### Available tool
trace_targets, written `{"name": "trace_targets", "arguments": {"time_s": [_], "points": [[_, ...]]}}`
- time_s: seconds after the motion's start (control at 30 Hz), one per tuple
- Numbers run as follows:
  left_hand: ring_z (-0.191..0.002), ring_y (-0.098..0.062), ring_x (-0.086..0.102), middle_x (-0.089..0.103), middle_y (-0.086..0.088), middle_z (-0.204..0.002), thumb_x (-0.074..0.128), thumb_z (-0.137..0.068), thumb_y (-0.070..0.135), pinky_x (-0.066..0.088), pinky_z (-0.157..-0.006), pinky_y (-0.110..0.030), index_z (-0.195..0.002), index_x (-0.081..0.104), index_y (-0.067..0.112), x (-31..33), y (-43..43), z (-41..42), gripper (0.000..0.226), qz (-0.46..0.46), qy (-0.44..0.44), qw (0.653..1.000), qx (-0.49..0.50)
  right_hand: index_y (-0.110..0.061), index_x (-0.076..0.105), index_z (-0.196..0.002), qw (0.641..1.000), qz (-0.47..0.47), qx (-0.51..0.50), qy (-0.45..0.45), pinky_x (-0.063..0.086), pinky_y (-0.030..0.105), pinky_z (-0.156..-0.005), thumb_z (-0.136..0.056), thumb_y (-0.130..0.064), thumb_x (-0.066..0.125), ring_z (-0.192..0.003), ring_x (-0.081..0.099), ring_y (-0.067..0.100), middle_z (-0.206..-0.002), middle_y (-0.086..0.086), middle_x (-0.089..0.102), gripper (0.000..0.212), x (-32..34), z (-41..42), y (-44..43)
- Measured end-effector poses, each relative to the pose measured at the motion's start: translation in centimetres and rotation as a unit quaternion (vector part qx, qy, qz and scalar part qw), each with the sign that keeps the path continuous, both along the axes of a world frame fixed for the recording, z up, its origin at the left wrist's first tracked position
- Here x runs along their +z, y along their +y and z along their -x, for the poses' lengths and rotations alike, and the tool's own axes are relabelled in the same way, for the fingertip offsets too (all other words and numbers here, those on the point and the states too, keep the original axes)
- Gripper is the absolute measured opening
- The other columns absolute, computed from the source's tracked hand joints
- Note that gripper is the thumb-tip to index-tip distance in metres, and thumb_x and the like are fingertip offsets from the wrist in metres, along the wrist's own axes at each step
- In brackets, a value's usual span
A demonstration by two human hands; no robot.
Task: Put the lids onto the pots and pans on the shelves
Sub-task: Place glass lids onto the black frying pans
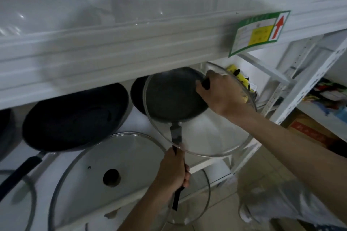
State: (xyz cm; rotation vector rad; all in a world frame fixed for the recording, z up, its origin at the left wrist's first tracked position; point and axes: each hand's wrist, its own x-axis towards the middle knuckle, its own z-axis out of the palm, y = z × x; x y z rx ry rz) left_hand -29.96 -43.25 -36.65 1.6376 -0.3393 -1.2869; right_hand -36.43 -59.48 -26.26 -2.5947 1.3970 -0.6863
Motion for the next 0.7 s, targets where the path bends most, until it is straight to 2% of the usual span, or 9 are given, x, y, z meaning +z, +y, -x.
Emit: {"name": "trace_targets", "arguments": {"time_s": [0.1, 0.23, 0.3, 0.4, 0.57, 0.7], "points": [[-0.037, -0.013, 0.031, 0.037, -0.003, -0.053, 0.034, -0.101, 0.04, 0.027, -0.036, -0.019, -0.085, 0.037, 0.012, 0.1, -0.4, 1.8, 0.032, 0.002, 0.036, 0.999, 0.008, -0.005, 0.054, -0.115, 1.0, -0.006, 0.013, 0.017, 0.038, 0.035, -0.071, -0.099, -0.04, 0.043, -0.102, 0.061, 0.038, -0.109, 0.018, 0.065, 0.04, -0.7, -3.7, -1.7], [-0.032, -0.013, 0.035, 0.04, -0.003, -0.049, 0.036, -0.1, 0.041, 0.029, -0.031, -0.016, -0.085, 0.039, 0.012, -0.1, -0.1, 4.2, 0.033, 0.002, 0.031, 0.999, 0.03, -0.003, 0.059, -0.1, 0.998, -0.038, 0.049, 0.012, 0.041, 0.033, -0.068, -0.098, -0.035, 0.047, -0.095, 0.064, 0.035, -0.098, 0.017, 0.066, 0.035, -2.5, -7.5, -4.0], [-0.029, -0.012, 0.034, 0.04, -0.003, -0.047, 0.037, -0.1, 0.041, 0.027, -0.031, -0.014, -0.086, 0.041, 0.011, -0.1, -0.2, 4.8, 0.033, 0.002, 0.042, 0.998, 0.046, -0.002, 0.06, -0.105, 0.997, -0.045, 0.057, 0.014, 0.047, 0.037, -0.076, -0.098, -0.033, 0.049, -0.1, 0.062, 0.036, -0.105, 0.018, 0.065, 0.033, -3.1, -8.7, -4.5], [-0.03, -0.012, 0.036, 0.041, -0.007, -0.053, 0.039, -0.099, 0.039, 0.027, -0.029, -0.017, -0.088, 0.045, 0.011, 0.1, -0.3, 5.3, 0.031, -0.004, 0.036, 0.997, 0.063, -0.003, 0.059, -0.114, 0.996, -0.052, 0.066, 0.024, 0.05, 0.042, -0.087, -0.098, -0.029, 0.049, -0.108, 0.059, 0.037, -0.117, 0.018, 0.062, 0.032, -3.8, -9.6, -5.0], [-0.033, -0.013, 0.034, 0.042, -0.012, -0.061, 0.042, -0.098, 0.041, 0.024, -0.03, -0.018, -0.092, 0.048, 0.01, 0.2, -0.3, 5.4, 0.032, -0.015, 0.053, 0.996, 0.077, -0.001, 0.059, -0.119, 0.997, -0.039, 0.046, 0.041, 0.049, 0.041, -0.087, -0.098, -0.026, 0.05, -0.111, 0.059, 0.039, -0.122, 0.021, 0.062, 0.034, -5.1, -10.5, -5.7], [-0.033, -0.013, 0.036, 0.048, -0.015, -0.067, 0.043, -0.096, 0.044, 0.026, -0.031, -0.02, -0.089, 0.047, 0.012, -0.7, -0.3, 5.6, 0.033, -0.013, 0.014, 0.997, 0.073, -0.002, 0.06, -0.113, 0.997, -0.055, 0.053, 0.017, 0.051, 0.042, -0.083, -0.097, -0.027, 0.051, -0.104, 0.062, 0.038, -0.112, 0.02, 0.065, 0.031, -5.6, -11.3, -6.3]]}}
